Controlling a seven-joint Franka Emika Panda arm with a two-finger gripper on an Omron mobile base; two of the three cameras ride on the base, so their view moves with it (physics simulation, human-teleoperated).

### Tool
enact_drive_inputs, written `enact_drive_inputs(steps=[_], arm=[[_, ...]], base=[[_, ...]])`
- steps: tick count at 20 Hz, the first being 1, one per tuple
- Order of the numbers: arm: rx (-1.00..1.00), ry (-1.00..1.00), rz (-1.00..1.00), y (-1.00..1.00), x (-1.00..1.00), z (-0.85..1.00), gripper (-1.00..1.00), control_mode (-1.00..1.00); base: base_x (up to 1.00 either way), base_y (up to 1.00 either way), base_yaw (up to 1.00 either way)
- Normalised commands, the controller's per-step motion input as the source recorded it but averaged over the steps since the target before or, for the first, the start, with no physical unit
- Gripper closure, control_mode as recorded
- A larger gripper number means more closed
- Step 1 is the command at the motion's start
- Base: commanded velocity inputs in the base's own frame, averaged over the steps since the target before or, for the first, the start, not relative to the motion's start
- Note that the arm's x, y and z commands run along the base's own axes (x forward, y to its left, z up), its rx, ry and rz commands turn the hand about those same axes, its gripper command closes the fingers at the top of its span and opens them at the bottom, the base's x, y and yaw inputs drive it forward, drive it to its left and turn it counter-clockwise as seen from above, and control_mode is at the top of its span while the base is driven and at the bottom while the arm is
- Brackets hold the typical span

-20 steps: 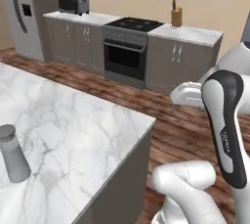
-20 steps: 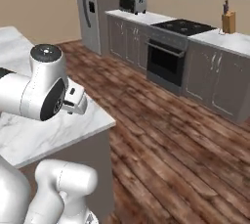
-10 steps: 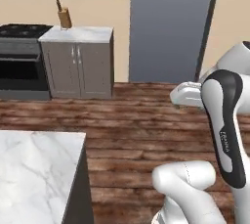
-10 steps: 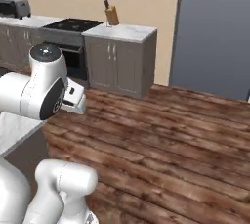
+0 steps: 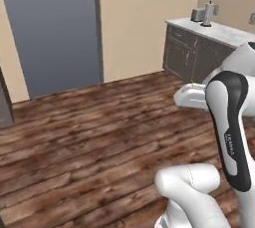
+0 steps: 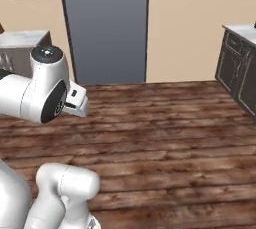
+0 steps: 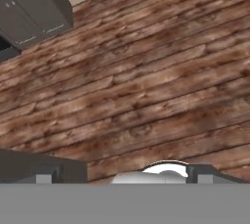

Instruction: Place the pitcher and cup on the dining counter for serving.

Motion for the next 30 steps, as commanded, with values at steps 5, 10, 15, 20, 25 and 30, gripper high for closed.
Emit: enact_drive_inputs(steps=[5, 10, 15, 20, 25, 30], arm=[[0.00, 0.00, 0.00, 0.00, 0.00, 0.00, -1.00, 1.00], [0.00, 0.00, 0.00, 0.00, 0.00, 0.00, -1.00, 1.00], [0.00, 0.00, 0.00, 0.00, 0.00, 0.00, -1.00, 1.00], [0.00, 0.00, 0.00, 0.00, 0.00, 0.00, -1.00, 1.00], [0.00, 0.00, 0.00, 0.00, 0.00, 0.00, -1.00, 1.00], [0.00, 0.00, 0.00, 0.00, 0.00, 0.00, -1.00, 1.00]], base=[[0.19, -0.48, -0.73], [0.47, -0.38, -0.67], [0.78, -0.22, -0.59], [0.79, -0.22, -0.59], [0.83, -0.23, -0.58], [0.90, -0.36, -0.52]])
